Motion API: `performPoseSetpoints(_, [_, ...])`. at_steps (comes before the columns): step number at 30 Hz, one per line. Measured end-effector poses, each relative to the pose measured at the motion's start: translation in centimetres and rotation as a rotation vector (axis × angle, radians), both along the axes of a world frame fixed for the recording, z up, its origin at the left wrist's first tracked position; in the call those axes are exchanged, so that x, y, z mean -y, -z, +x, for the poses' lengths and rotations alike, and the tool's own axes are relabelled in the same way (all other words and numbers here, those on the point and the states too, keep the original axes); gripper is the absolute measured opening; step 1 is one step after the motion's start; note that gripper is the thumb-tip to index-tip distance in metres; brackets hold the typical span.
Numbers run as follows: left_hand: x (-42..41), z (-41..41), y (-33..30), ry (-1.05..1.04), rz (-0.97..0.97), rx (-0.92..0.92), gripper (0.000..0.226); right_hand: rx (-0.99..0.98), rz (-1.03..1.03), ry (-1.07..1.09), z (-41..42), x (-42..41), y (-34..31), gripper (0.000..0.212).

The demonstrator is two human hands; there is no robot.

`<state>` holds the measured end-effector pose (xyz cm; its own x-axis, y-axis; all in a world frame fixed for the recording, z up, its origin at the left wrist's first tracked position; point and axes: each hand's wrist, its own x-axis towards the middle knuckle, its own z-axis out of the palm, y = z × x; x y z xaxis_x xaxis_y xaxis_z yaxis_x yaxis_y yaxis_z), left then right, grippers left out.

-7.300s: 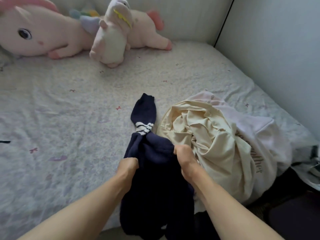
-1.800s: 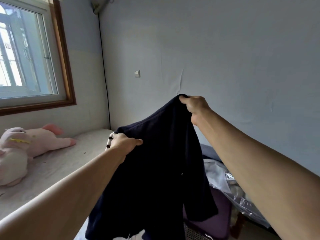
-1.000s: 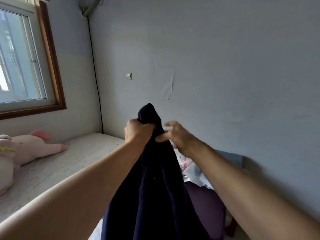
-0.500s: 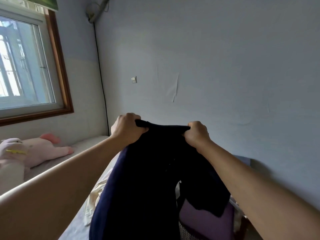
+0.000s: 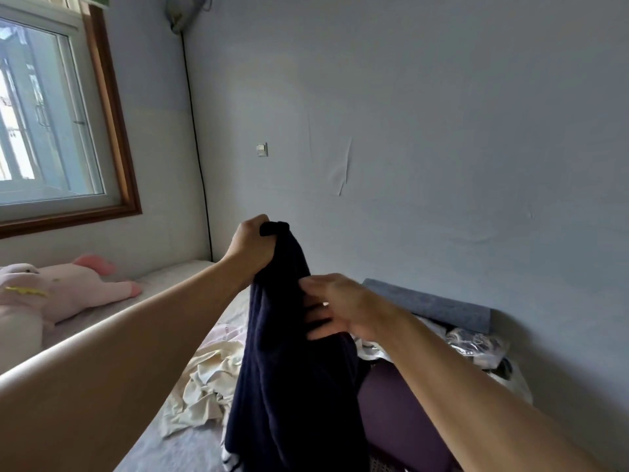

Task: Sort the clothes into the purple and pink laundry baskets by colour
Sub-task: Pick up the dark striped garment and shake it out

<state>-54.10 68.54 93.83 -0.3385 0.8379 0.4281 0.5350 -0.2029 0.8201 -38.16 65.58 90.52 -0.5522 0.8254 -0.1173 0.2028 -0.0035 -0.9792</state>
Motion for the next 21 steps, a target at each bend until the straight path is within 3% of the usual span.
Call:
performPoseSetpoints(3, [0.1, -1.2, 0.0, 0.087, -0.017, 0.149, 0.033, -0.079, 0.014, 0.296, 2.2, -3.0, 1.6, 0.013])
performPoseSetpoints(7, [0.4, -2.8, -0.6, 0.206, -0.025, 0.291, 0.031, 0.249, 0.130, 0.286, 3.3, -5.8, 6.2, 0.072])
performPoseSetpoints(9, [0.7, -3.5, -1.2, 0.268, -0.042, 0.330, 0.028, 0.226, 0.135, 0.180, 2.6, -5.8, 7.9, 0.094])
performPoseSetpoints(11, [1.0, -4.1, -1.5, 0.322, -0.064, 0.363, 0.026, 0.178, 0.147, 0.109, 1.6, -5.8, 9.2, 0.100])
performPoseSetpoints(13, [1.3, -4.8, -1.7, 0.345, -0.069, 0.398, 0.029, 0.184, 0.137, 0.041, 0.5, -6.3, 10.5, 0.084])
performPoseSetpoints(15, [1.6, -5.6, -1.8, 0.340, -0.062, 0.425, 0.031, 0.131, 0.081, -0.020, -0.9, -6.3, 11.1, 0.036])
performPoseSetpoints(16, [1.8, -6.0, -1.8, 0.324, -0.053, 0.436, 0.032, 0.121, 0.070, -0.060, -1.6, -6.3, 11.3, 0.027])
performPoseSetpoints(19, [2.4, -7.3, -1.6, 0.265, -0.021, 0.466, 0.035, 0.151, 0.037, -0.174, -3.0, -6.0, 11.6, 0.031])
performPoseSetpoints(21, [3.0, -8.2, -1.6, 0.233, -0.007, 0.489, 0.036, 0.188, 0.066, -0.236, -3.4, -6.0, 11.7, 0.021])
